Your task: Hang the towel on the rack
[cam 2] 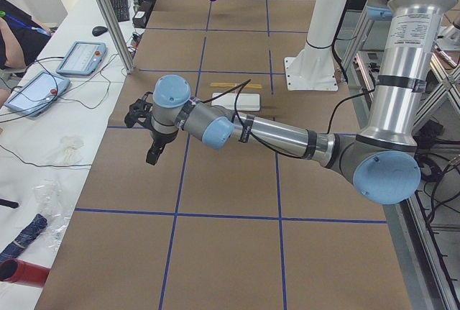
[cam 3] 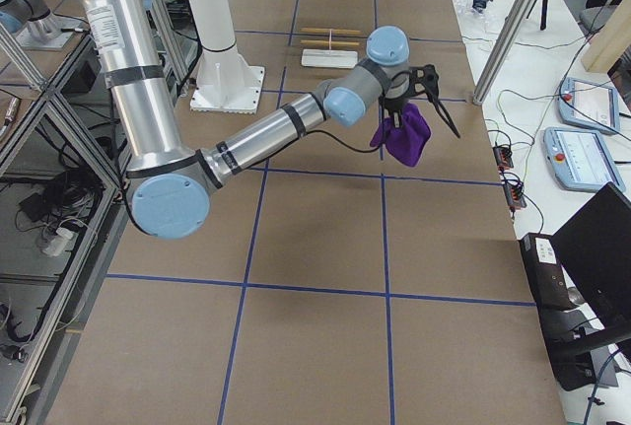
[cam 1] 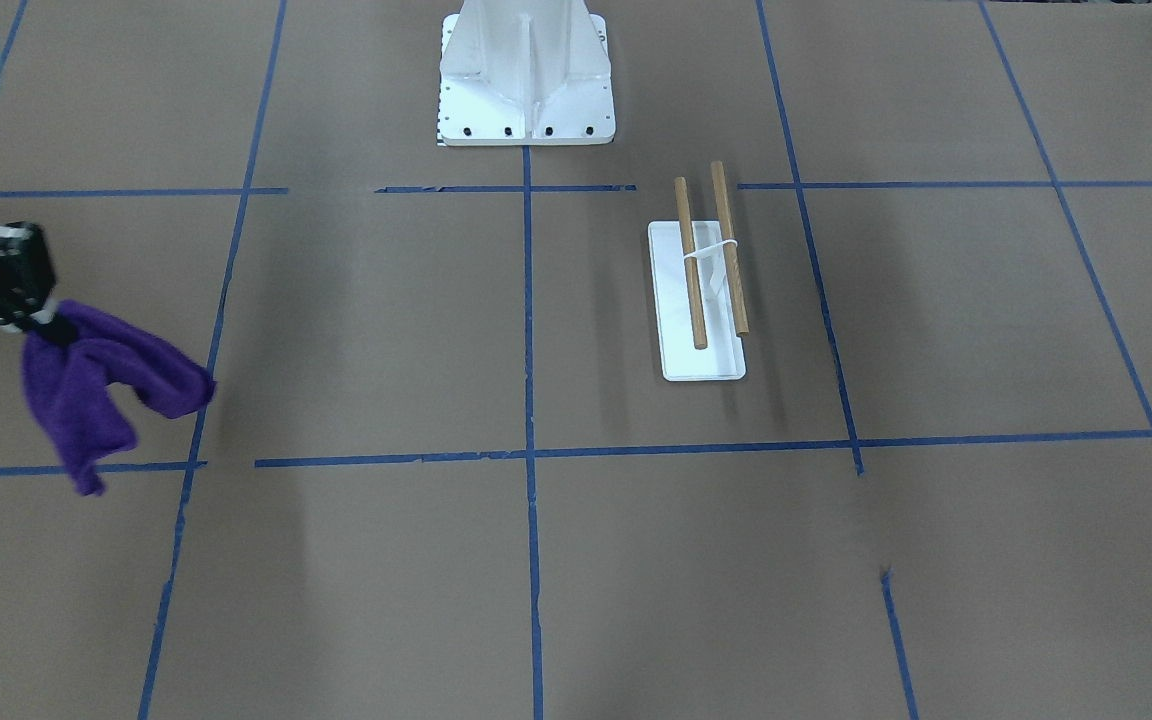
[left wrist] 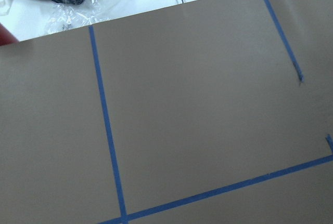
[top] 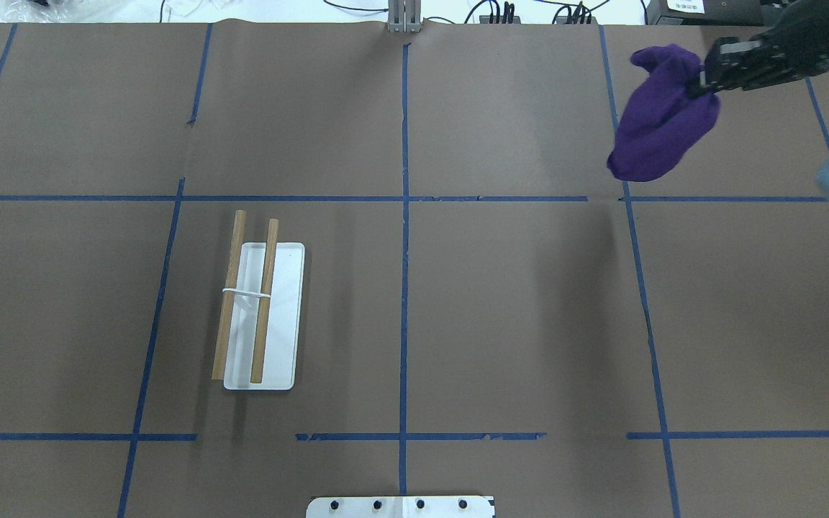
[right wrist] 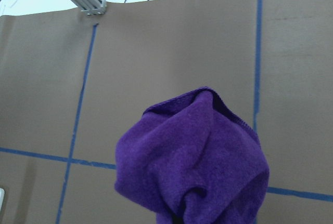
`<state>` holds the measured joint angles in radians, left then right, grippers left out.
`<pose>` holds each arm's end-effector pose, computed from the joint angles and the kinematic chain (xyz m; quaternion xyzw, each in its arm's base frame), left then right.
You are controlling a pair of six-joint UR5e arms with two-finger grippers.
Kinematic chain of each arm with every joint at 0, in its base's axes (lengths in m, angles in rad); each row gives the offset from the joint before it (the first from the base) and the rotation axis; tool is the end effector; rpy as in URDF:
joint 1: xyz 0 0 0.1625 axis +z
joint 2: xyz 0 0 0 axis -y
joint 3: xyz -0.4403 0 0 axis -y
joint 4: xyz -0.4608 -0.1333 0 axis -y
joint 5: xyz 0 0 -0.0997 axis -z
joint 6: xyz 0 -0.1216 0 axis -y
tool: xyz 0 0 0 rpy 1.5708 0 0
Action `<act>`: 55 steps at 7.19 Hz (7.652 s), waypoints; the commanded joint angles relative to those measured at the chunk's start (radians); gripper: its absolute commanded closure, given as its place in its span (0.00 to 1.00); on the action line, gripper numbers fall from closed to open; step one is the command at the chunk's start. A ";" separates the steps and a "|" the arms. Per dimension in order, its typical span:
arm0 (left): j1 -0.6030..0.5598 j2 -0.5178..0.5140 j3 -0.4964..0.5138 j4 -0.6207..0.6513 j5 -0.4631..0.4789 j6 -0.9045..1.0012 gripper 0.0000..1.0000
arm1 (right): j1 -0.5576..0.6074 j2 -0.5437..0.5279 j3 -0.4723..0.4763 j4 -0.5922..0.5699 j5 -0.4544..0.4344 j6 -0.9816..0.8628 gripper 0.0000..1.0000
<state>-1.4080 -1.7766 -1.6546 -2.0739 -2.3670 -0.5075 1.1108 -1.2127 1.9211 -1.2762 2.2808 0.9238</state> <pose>0.0615 -0.6609 0.4506 0.2184 0.4548 0.0016 0.8634 -0.2338 -0.5935 0.2406 0.1526 -0.5223 0.0263 0.8386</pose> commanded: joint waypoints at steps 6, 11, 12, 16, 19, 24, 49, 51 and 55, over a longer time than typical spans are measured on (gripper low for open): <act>0.337 -0.202 0.009 -0.248 -0.001 -0.916 0.00 | -0.592 0.210 0.144 0.111 -0.656 0.040 1.00; 0.513 -0.332 0.016 -0.419 0.026 -1.453 0.00 | -0.741 0.203 0.144 0.214 -0.802 0.038 1.00; 0.546 -0.348 0.024 -0.420 0.055 -1.458 0.00 | -0.747 0.205 0.144 0.216 -0.802 0.038 1.00; 0.642 -0.377 0.024 -0.437 0.063 -1.456 0.00 | -0.761 0.202 0.142 0.245 -0.801 0.037 1.00; 0.656 -0.379 0.024 -0.443 0.061 -1.450 0.28 | -0.763 0.202 0.142 0.245 -0.802 0.037 1.00; 0.649 -0.374 0.012 -0.445 0.058 -1.450 1.00 | -0.763 0.202 0.142 0.258 -0.799 0.033 1.00; 1.059 0.047 -0.850 0.623 1.240 -1.211 1.00 | 0.116 -0.228 0.046 -0.588 -0.034 -0.796 0.00; 1.034 0.075 -0.800 0.623 1.236 -1.209 1.00 | 0.129 -0.228 0.035 -0.562 0.009 -0.796 0.00; 0.973 0.014 -0.607 0.591 1.235 -1.111 0.00 | 0.167 -0.228 0.032 -0.562 0.026 -0.803 0.00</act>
<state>-0.3986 -1.7590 -2.3023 -1.4675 -1.1312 -1.6640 1.2623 -1.4404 1.9545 -1.8379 2.3064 0.1253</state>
